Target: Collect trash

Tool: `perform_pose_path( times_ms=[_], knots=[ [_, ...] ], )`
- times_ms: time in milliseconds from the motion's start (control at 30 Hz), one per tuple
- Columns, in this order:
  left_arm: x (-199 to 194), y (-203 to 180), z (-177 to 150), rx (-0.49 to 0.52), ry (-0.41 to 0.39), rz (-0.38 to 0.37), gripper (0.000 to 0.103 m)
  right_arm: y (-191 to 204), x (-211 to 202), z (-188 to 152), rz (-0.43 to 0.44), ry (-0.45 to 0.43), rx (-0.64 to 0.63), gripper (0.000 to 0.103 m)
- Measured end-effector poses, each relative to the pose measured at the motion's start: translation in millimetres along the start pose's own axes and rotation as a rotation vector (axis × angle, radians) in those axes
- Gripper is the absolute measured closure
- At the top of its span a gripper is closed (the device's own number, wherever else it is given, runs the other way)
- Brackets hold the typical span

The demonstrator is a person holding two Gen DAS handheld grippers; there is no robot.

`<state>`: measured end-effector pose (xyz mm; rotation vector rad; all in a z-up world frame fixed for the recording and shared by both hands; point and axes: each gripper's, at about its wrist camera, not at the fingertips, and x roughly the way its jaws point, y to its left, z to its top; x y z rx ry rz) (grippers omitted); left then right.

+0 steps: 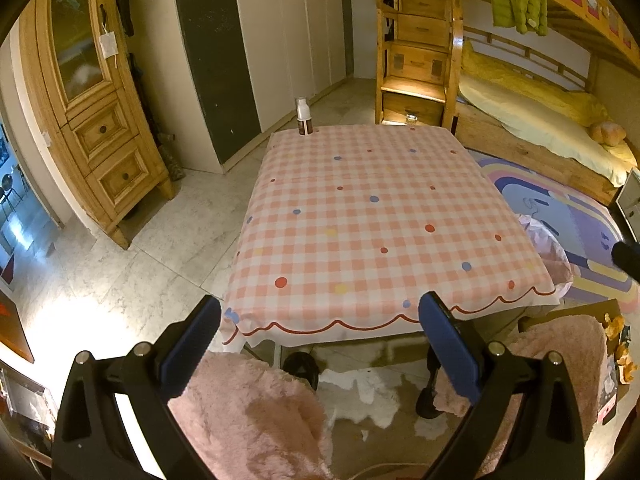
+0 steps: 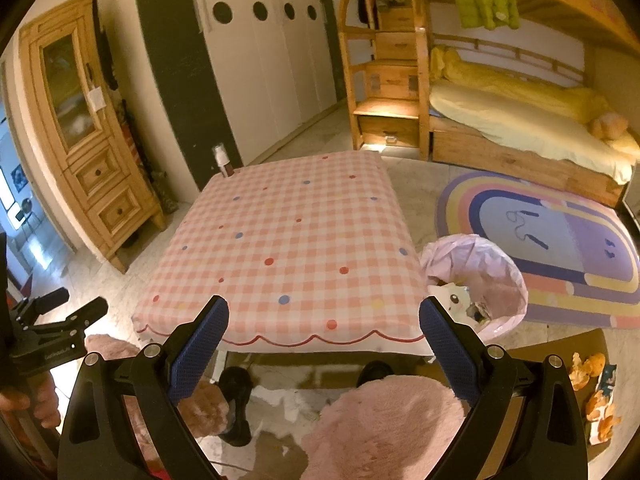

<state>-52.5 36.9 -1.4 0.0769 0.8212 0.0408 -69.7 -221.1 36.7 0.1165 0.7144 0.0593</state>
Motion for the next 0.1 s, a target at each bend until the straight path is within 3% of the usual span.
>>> perform_pose_path(
  times_ms=[100],
  knots=[
    [2.0, -0.4, -0.4, 0.005, 0.010, -0.009, 0.007, -20.7, -4.6, -0.5, -0.061, -0.028, 0.031, 0.008]
  ],
)
